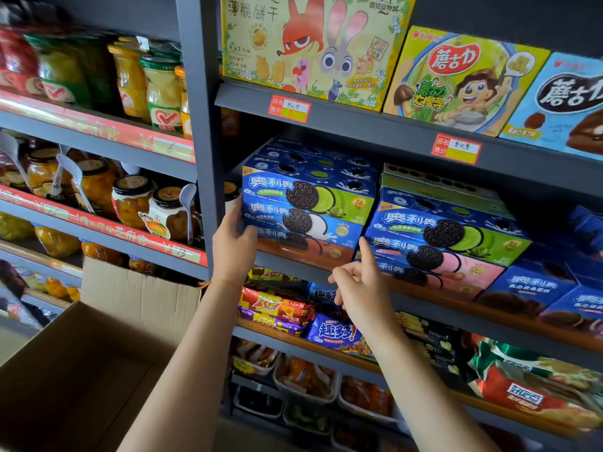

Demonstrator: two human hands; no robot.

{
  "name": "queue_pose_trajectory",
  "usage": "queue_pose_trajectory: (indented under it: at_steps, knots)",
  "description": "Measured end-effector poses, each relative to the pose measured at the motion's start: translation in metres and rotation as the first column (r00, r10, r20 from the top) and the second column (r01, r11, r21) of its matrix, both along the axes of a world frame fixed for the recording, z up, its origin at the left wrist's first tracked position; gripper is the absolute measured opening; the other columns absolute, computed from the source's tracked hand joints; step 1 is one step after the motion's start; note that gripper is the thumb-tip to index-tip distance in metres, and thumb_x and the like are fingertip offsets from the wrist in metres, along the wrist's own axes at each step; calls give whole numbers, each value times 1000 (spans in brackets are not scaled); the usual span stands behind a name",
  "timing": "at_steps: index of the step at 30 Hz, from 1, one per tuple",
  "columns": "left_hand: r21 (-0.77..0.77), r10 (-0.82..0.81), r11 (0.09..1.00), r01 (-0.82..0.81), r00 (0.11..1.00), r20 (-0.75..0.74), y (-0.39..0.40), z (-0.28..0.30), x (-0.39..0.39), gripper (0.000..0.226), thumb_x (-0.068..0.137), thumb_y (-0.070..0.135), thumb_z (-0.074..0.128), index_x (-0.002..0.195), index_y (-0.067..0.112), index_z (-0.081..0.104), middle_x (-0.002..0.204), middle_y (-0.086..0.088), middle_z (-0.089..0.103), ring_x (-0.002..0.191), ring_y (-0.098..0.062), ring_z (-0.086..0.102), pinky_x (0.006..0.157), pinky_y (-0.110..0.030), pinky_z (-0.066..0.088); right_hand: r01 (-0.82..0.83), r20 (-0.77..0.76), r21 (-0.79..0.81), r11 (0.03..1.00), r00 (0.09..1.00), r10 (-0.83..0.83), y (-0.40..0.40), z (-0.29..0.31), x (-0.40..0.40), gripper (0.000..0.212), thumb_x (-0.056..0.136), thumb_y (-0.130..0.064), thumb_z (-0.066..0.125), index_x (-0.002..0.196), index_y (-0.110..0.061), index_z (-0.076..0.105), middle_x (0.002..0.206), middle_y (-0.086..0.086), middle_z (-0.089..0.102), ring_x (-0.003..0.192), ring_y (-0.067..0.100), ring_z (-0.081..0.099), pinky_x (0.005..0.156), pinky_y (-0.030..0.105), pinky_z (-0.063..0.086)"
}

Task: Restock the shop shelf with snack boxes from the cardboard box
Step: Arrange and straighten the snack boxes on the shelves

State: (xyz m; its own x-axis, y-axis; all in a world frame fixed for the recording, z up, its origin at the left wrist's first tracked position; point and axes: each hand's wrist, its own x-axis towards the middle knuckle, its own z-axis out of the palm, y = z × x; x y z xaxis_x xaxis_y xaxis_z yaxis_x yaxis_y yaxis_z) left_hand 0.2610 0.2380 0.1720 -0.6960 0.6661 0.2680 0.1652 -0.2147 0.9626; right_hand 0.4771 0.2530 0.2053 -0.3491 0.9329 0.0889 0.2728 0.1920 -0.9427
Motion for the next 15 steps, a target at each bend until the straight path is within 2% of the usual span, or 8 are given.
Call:
queue_pose_trajectory:
  at_steps: [4, 7, 10, 15]
  knots:
    - [2, -8, 1000, 8, 1000, 11, -1, -6, 0, 56, 90, -1, 46, 140, 23, 53, 129, 13, 64, 120, -3, 59, 97, -27, 50, 10, -22, -33, 999, 1000, -11, 0, -1, 2, 77, 94, -7, 52, 158, -27, 14, 83, 5, 66, 53, 8, 55, 54, 21, 47]
    - [3, 1, 1000, -1, 1000, 12, -1, -3, 1, 55, 91, 0, 47, 141, 23, 52, 128, 14, 64, 118, 0, 59, 90, -18, 49, 21, -53, -49, 999, 998, -24, 2, -2, 2, 76, 93, -5, 52, 158, -25, 17, 82, 5, 67, 53, 9, 55, 55, 25, 46]
    - [8, 4, 1000, -5, 1000, 26, -2, -1, 1, 53, 92, 0, 48, 140, 21, 53, 126, 15, 65, 117, 2, 60, 83, -9, 49, 8, -109, -92, 996, 994, -18, 2, -1, 1, 76, 92, -3, 51, 157, -25, 19, 80, 6, 66, 52, 11, 53, 50, 24, 45]
    - [14, 3, 1000, -4, 998, 58, -3, -1, 0, 53, 93, 0, 49, 141, 21, 53, 126, 14, 65, 116, 3, 60, 84, -10, 50, 13, -200, -146, 989, 979, -42, 3, -1, 0, 72, 92, -1, 52, 155, -25, 26, 79, 9, 66, 51, 15, 51, 49, 24, 46]
